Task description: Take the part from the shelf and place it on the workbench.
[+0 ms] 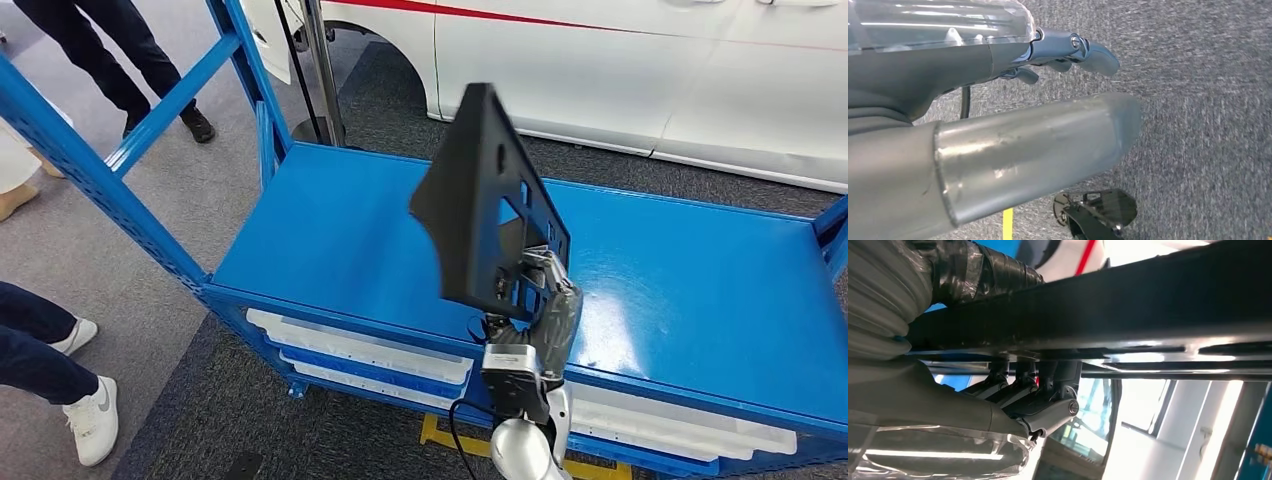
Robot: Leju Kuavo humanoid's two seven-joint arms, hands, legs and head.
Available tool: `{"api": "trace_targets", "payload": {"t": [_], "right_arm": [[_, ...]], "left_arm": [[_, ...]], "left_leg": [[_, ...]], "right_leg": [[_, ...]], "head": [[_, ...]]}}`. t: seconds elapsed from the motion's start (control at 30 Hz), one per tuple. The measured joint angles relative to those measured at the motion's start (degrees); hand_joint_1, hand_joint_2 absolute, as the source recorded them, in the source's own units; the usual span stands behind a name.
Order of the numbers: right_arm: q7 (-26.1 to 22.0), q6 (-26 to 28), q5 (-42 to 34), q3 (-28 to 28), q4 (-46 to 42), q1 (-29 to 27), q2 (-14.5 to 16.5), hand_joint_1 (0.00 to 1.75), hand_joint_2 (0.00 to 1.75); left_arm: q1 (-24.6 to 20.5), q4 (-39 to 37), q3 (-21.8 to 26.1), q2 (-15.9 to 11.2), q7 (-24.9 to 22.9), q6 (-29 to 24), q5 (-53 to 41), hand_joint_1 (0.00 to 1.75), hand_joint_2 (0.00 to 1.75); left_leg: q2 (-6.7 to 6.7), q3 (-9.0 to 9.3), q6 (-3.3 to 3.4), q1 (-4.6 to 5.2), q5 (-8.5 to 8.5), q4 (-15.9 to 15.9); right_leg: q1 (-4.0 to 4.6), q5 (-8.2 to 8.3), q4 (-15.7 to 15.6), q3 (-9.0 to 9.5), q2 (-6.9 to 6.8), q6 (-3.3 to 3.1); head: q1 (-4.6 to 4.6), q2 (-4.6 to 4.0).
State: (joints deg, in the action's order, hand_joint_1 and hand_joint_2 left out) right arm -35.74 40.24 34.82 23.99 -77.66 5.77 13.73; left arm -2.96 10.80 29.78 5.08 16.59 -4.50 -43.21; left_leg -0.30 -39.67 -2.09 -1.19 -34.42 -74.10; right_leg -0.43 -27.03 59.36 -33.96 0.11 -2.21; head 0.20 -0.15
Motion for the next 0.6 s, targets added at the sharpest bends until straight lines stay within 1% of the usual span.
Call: {"api": "trace_targets", "payload": {"t": [0.03, 0.07, 0.1, 0.13, 0.17, 0.2, 0.23, 0.27, 0.3, 0.33, 0.37, 0.43, 0.47, 0.5, 0.53, 0.57, 0.6], "right_arm": [[-0.19, -0.03, -0.84, 0.21, -1.44, -0.6, -0.11, 1.75, 1.75], [-0.24, -0.06, -1.19, 0.39, -2.56, -1.05, -0.16, 1.75, 1.75], [-0.32, -0.09, -1.35, 0.56, -3.58, -1.4, -0.19, 1.75, 1.75], [-0.55, -0.11, -1.49, 0.71, -4.5, -1.68, -0.22, 1.75, 1.75], [-0.9, -0.11, -1.64, 0.79, -5.24, -1.92, -0.24, 1.75, 1.75], [-1.39, -0.11, -1.87, 0.83, -5.88, -2.2, -0.27, 1.75, 1.75], [-1.91, -0.11, -2.21, 0.84, -6.42, -2.49, -0.3, 1.75, 1.75], [-2.29, -0.11, -2.64, 0.85, -6.91, -2.76, -0.32, 1.75, 1.75], [-2.58, -0.11, -3.23, 0.88, -7.43, -2.97, -0.41, 1.75, 1.75], [-2.73, -0.11, -3.93, 0.97, -7.97, -3.1, -0.5, 1.75, 1.75], [-2.8, -0.11, -4.63, 1.1, -8.45, -3.21, -0.62, 1.75, 1.75], [-2.84, -0.11, -5.77, 1.42, -9.06, -3.57, -0.9, 1.75, 1.75], [-2.84, -0.11, -6.05, 1.52, -9.21, -3.79, -1.01, 1.75, 1.75], [-2.84, -0.11, -6.2, 1.6, -9.32, -3.99, -1.09, 1.75, 1.75], [-2.84, -0.11, -6.22, 1.65, -9.4, -4.1, -1.14, 1.75, 1.75], [-2.84, -0.11, -6.24, 1.69, -9.5, -4.14, -1.15, 1.75, 1.75], [-2.84, -0.12, -6.25, 1.74, -9.62, -4.14, -1.17, 1.75, 1.75]], "left_arm": [[0.06, 0.0, 0.22, 0.01, 0.04, -0.1, 0.0, 0.0, 0.0], [0.09, 0.0, 0.36, 0.01, 0.07, -0.17, 0.0, 0.0, 0.44], [0.07, 0.0, 0.44, 0.01, 0.08, -0.24, 0.0, 0.0, 0.87], [0.02, 0.0, 0.51, 0.02, 0.11, -0.27, 0.0, 0.0, 1.31], [-0.04, 0.0, 0.58, 0.03, 0.15, -0.28, -0.03, 0.0, 1.75], [-0.05, 0.0, 0.67, 0.04, 0.21, -0.29, -0.07, 0.0, 1.75], [-0.01, 0.0, 0.75, 0.06, 0.28, -0.29, -0.1, 0.0, 1.75], [0.05, 0.0, 0.82, 0.09, 0.37, -0.29, -0.14, 0.0, 1.75], [0.13, 0.0, 0.93, 0.16, 0.51, -0.29, -0.14, 0.0, 1.75], [0.16, 0.0, 1.08, 0.24, 0.71, -0.29, -0.16, 0.0, 1.75], [0.16, 0.0, 1.26, 0.32, 0.9, -0.29, -0.21, 0.0, 1.75], [0.16, 0.0, 1.6, 0.38, 1.15, -0.31, -0.34, 0.0, 1.75], [0.17, 0.0, 1.69, 0.39, 1.17, -0.31, -0.39, 0.0, 1.75], [0.2, 0.0, 1.74, 0.43, 1.17, -0.31, -0.42, 0.0, 1.75], [0.22, 0.0, 1.76, 0.5, 1.18, -0.31, -0.45, 0.0, 1.75], [0.23, 0.0, 1.78, 0.59, 1.19, -0.31, -0.47, 0.0, 1.75], [0.24, 0.0, 1.79, 0.68, 1.2, -0.31, -0.5, 0.0, 1.75]], "left_leg": [[0.0, 0.52, 0.1, 0.01, 1.5, 1.43], [0.0, 1.96, 0.32, 0.03, 3.69, 4.73], [0.01, 3.78, 0.7, 0.12, 5.61, 8.74], [0.01, 5.47, 1.1, 0.28, 6.95, 12.34], [0.0, 6.54, 1.45, 0.44, 7.54, 14.64], [-0.03, 7.02, 1.71, 0.6, 7.51, 15.7], [-0.06, 7.12, 1.9, 0.72, 7.51, 16.03], [-0.08, 7.17, 2.18, 0.56, 7.67, 16.27], [-0.04, 7.3, 2.5, 0.42, 7.89, 16.66], [0.03, 7.44, 2.86, 0.25, 8.12, 17.03], [0.13, 7.57, 3.15, 0.08, 8.3, 17.32], [0.26, 7.57, 3.38, 0.11, 8.33, 17.35], [0.28, 7.56, 3.39, 0.1, 8.31, 17.31], [0.27, 7.56, 3.35, 0.07, 8.27, 17.23], [0.24, 7.57, 3.26, 0.02, 8.2, 17.11], [0.18, 7.61, 3.08, -0.08, 8.05, 16.92], [0.11, 7.59, 2.78, -0.16, 7.81, 16.6]], "right_leg": [[0.05, -0.07, 0.04, 0.1, 0.07, -0.01], [0.11, -0.17, 0.07, 0.25, 0.15, 0.01], [0.14, -0.27, 0.08, 0.4, 0.21, 0.09], [0.26, -0.37, 0.15, 0.46, 0.25, 0.24], [0.34, -0.41, 0.19, 0.45, 0.25, 0.45], [0.38, -0.42, 0.19, 0.39, 0.24, 0.7], [0.43, -0.38, 0.16, 0.33, 0.24, 0.99], [0.43, -0.39, 0.12, 0.32, 0.21, 1.28], [0.41, -0.73, 0.44, 0.23, 0.19, 1.58], [0.39, -1.66, 1.64, -0.25, 0.19, 1.87], [0.31, -3.18, 3.97, -1.26, 0.18, 2.13], [-0.01, -6.92, 11.4, -4.71, 0.18, 2.6], [-0.2, -7.97, 14.55, -6.25, 0.17, 2.82], [-0.41, -7.92, 16.01, -7.02, 0.15, 3.02], [-0.63, -6.77, 15.25, -6.71, 0.11, 3.18], [-0.86, -4.79, 12.37, -5.34, 0.06, 3.32], [-1.05, -2.92, 8.4, -3.43, 0.01, 3.44]], "head": [[-0.01, 0.0], [-0.01, 0.0], [-0.01, 0.0], [-0.01, 0.0], [-0.01, 0.0], [-0.01, 0.0], [0.0, 0.0], [0.0, 0.0], [0.01, 0.0], [0.01, 0.0], [0.01, 0.0], [0.01, 0.0], [0.01, 0.0], [0.01, 0.0], [0.02, 0.0], [0.02, 0.0], [0.02, 0.0]]}}
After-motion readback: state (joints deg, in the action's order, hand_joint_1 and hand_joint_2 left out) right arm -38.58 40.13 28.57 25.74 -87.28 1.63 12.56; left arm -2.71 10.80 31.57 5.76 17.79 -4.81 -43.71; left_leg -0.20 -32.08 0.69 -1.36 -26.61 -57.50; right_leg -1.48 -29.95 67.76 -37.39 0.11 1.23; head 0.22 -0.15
